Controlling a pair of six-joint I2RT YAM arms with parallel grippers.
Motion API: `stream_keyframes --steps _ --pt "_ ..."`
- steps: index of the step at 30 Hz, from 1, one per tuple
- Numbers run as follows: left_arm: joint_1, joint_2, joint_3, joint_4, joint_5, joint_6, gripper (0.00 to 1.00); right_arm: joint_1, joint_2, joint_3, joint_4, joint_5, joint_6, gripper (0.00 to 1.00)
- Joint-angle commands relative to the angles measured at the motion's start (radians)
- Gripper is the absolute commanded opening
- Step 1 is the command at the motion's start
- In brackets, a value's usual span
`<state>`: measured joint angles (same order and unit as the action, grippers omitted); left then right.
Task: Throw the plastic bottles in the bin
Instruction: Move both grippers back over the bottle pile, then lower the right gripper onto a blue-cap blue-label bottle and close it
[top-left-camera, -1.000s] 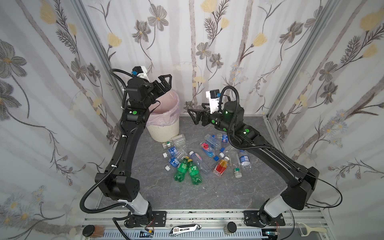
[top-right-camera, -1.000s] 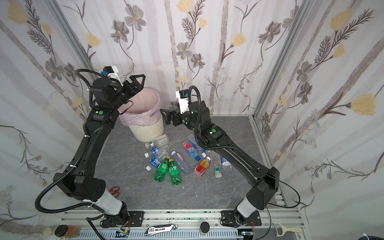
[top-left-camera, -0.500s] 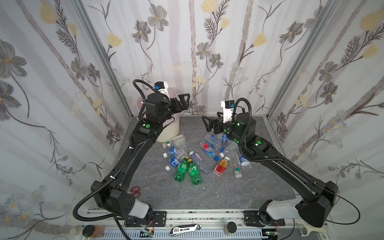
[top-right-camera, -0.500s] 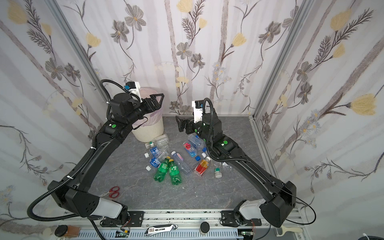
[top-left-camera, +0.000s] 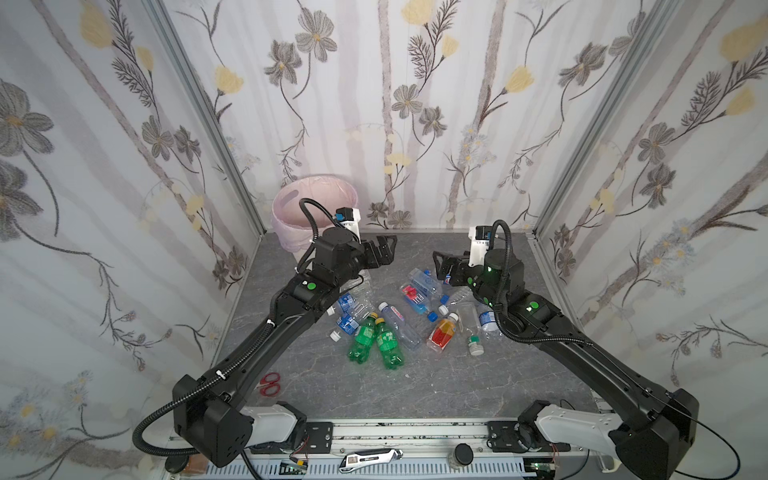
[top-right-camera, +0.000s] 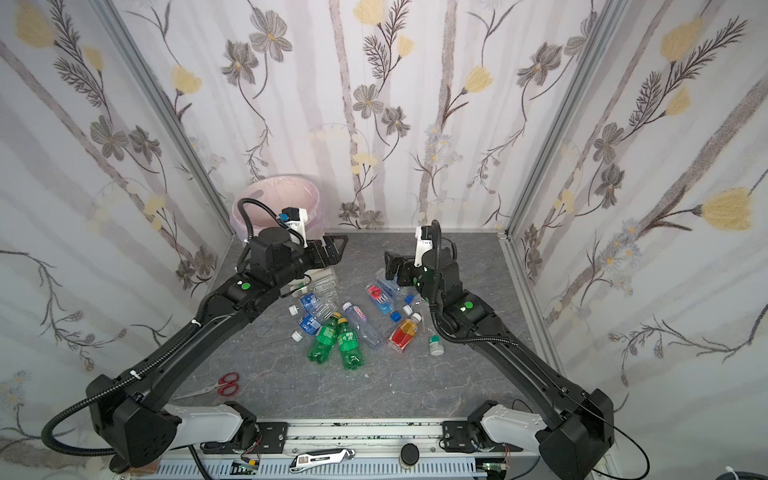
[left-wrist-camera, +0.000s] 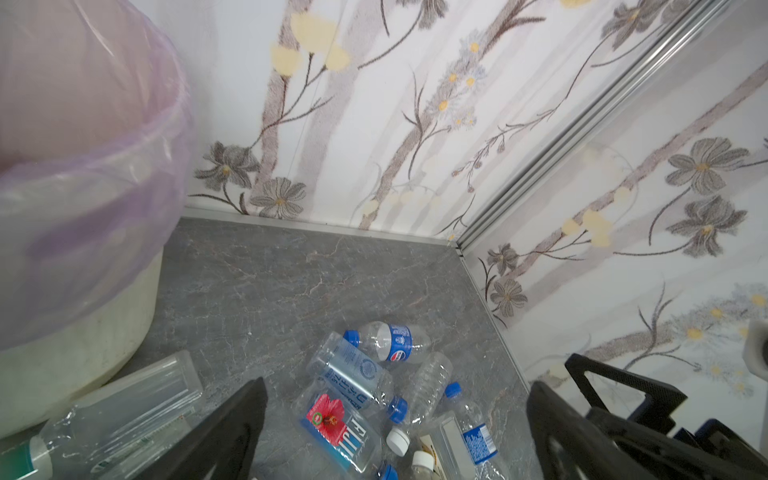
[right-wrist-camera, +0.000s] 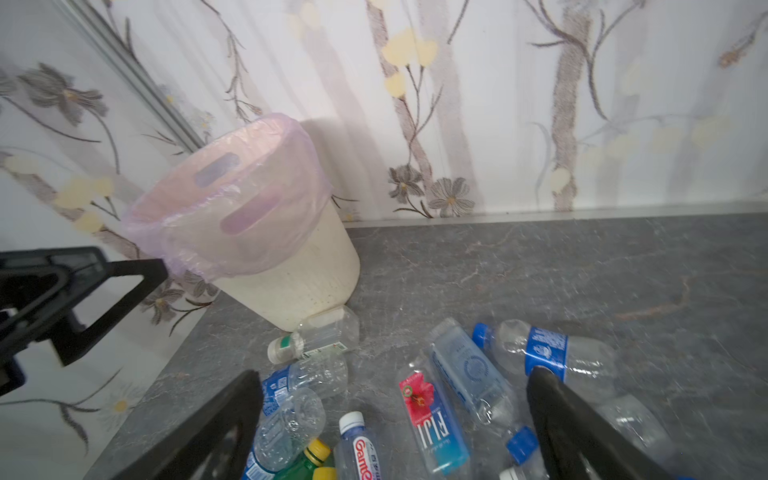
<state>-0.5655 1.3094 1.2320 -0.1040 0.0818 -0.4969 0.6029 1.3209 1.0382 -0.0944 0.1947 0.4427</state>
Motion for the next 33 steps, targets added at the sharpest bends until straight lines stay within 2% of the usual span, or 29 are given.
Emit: stream_keyframes --steps 1,9,16,24,33 --pt "-0.052 -0.002 -0.028 0.027 -0.054 0.01 1.0 -0.038 -0.038 -0.073 -0.058 0.047 0.087 1.0" --pt "-0.188 0.111 -0.059 0.065 -0.041 -0.017 1.0 -0.13 -0.159 -0.293 -0.059 0.083 0.154 1.0" --pt "-0.245 0.236 -0.038 0.08 -0.008 -0.027 1.0 -0.225 -0.145 -0.432 -0.056 0.035 0.207 1.0" --pt "-0.282 0.323 -0.009 0.107 0.037 -0.055 1.0 -0.378 -0.053 -0.446 -0.108 -0.001 0.222 1.0" --pt "-0.292 0.367 0.003 0.122 0.07 -0.061 1.0 -0.43 -0.006 -0.461 -0.107 -0.067 0.166 0.99"
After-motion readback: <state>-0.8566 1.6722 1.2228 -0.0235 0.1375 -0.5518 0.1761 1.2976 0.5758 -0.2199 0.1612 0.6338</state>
